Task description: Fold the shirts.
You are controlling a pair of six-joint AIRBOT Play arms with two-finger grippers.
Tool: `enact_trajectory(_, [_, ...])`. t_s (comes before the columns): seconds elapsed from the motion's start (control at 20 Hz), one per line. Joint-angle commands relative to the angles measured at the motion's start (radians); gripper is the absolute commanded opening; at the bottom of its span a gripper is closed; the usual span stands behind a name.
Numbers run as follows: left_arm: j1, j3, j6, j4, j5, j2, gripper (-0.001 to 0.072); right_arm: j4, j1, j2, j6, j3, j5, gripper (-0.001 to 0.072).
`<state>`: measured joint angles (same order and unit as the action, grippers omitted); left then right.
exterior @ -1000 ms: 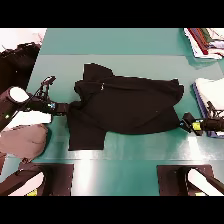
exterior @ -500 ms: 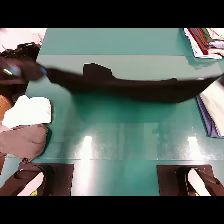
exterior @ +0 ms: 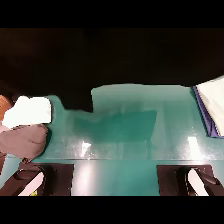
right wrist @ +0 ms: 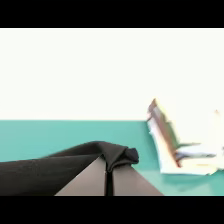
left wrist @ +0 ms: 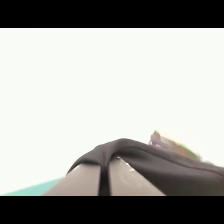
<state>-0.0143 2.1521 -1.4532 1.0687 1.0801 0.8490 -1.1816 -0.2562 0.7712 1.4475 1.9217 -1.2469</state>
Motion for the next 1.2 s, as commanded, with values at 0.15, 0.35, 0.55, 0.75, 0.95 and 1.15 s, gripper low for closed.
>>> enact_trajectory(0.15, [0.001, -0.129, -0.034, 0.011, 0.005, 0.033, 0.0026, -0.09, 0.001, 0.15, 0.045, 0.175, -0.234, 0.0016])
enact_trajectory(0.35, [-0.011, -0.328, -0.031, 0.008, 0.158, 0.182, 0.0027, -0.072, 0.019, 0.278, 0.045, -0.031, -0.269, 0.0016])
enact_trajectory(0.55, [-0.068, -0.468, 0.004, 0.008, 0.188, 0.416, 0.0028, -0.079, 0.136, 0.486, 0.043, -0.212, -0.249, 0.0016])
enact_trajectory(0.75, [-0.07, -0.482, 0.043, 0.045, 0.112, 0.698, 0.0028, -0.075, 0.188, 0.741, 0.046, -0.289, -0.147, 0.0016])
enact_trajectory(0.95, [-0.004, -0.482, 0.04, 0.018, -0.114, 0.837, 0.0027, -0.066, 0.187, 0.95, 0.055, -0.164, -0.08, 0.0015])
enact_trajectory(1.15, [0.026, -0.472, 0.075, 0.003, -0.143, 0.848, 0.0028, -0.068, 0.19, 1.021, 0.051, -0.015, -0.081, 0.0016])
